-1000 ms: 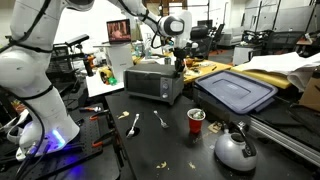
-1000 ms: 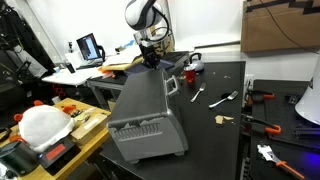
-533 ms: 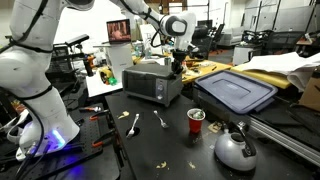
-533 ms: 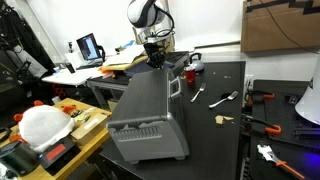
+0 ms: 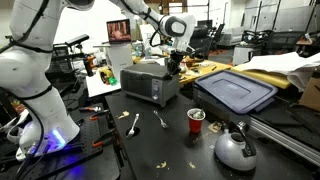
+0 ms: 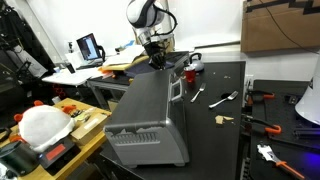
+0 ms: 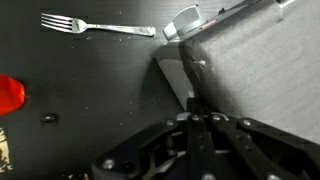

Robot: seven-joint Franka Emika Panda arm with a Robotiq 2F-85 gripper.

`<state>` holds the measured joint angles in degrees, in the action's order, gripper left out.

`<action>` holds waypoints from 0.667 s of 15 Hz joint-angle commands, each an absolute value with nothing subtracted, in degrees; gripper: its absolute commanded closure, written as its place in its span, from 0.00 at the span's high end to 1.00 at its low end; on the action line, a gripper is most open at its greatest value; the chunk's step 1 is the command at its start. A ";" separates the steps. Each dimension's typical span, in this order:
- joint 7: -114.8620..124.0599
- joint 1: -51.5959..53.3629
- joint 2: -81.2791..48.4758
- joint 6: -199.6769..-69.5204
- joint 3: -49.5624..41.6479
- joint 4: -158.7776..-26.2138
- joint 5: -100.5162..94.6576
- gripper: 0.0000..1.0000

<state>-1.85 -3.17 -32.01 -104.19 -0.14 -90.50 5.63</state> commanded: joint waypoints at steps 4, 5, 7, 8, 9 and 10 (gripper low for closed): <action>3.30 0.09 -28.58 -104.75 -1.55 -92.70 -1.14 0.00; 3.88 0.41 -28.03 -104.94 -1.80 -93.00 -2.50 0.00; 4.10 0.52 -26.77 -105.03 -2.00 -93.56 -4.40 0.00; 3.85 0.49 -26.03 -104.96 -2.17 -93.84 -5.25 0.00; 3.14 0.26 -25.41 -104.71 -2.23 -93.94 -6.10 0.00; 2.08 -0.13 -24.70 -104.73 -2.12 -94.22 -6.43 0.00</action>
